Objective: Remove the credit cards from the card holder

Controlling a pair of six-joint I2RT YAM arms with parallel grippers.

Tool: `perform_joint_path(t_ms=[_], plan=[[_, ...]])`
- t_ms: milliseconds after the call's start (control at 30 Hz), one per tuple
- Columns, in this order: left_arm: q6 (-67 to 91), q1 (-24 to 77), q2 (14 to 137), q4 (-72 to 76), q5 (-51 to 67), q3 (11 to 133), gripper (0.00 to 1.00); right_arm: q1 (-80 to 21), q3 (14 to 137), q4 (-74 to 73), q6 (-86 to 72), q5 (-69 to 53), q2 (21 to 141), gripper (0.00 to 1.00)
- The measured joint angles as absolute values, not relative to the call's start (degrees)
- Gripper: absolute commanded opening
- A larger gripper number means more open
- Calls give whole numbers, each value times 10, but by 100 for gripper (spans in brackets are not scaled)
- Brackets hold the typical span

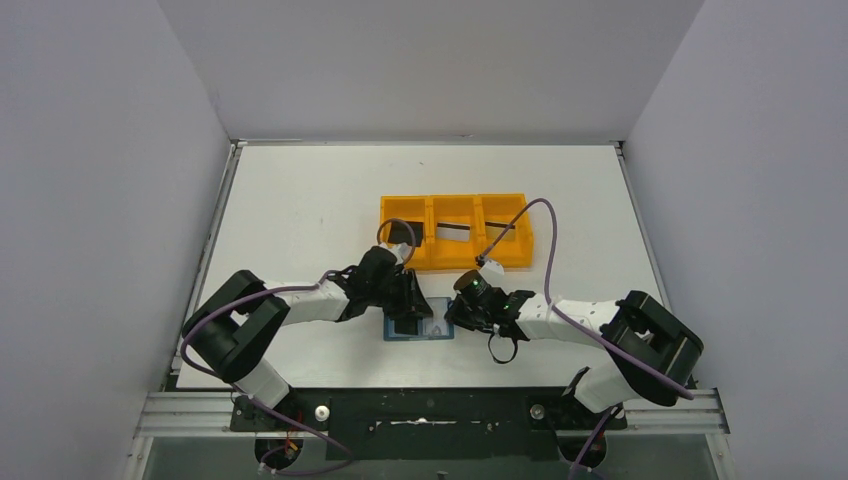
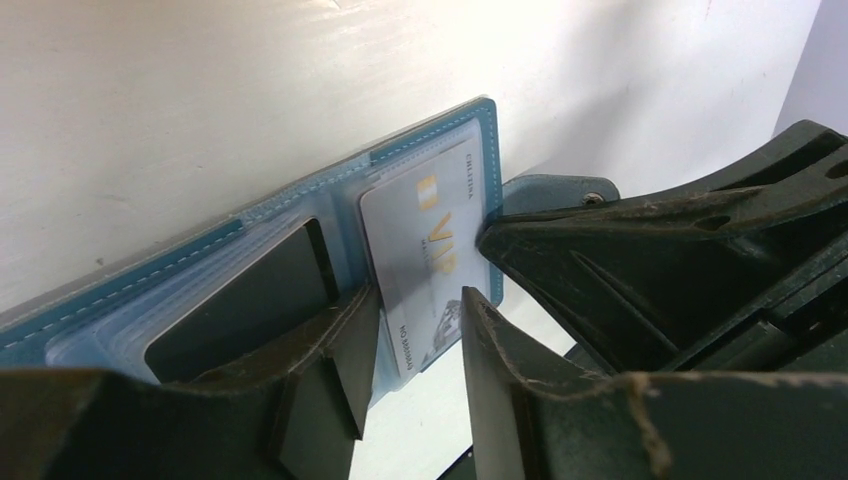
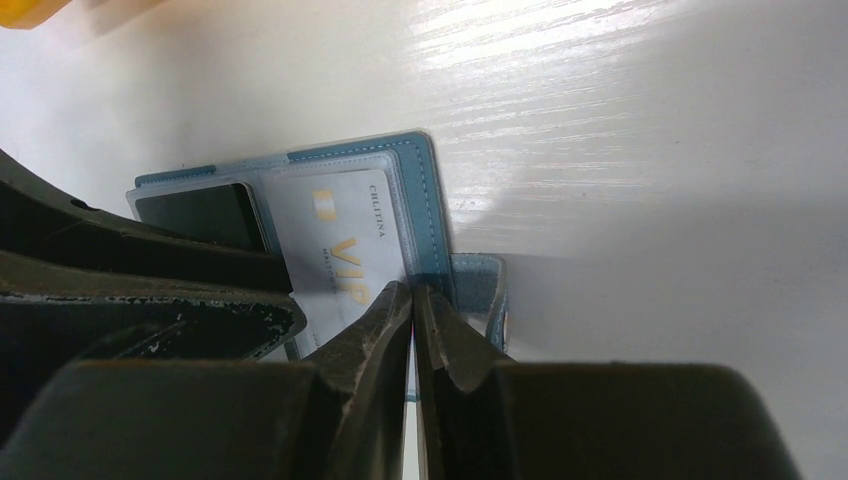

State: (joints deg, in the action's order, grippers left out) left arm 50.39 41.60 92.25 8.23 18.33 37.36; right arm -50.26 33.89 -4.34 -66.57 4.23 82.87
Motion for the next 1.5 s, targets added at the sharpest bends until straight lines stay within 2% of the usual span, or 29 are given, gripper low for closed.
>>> perform_joint_path(t_ms=[533, 1500], plan=[[518, 411, 929, 105, 179, 356, 1, -502, 338, -41, -660, 39, 829, 5], [487, 399, 903, 62, 200, 351, 0, -502, 339, -30, -665, 38, 834, 2]])
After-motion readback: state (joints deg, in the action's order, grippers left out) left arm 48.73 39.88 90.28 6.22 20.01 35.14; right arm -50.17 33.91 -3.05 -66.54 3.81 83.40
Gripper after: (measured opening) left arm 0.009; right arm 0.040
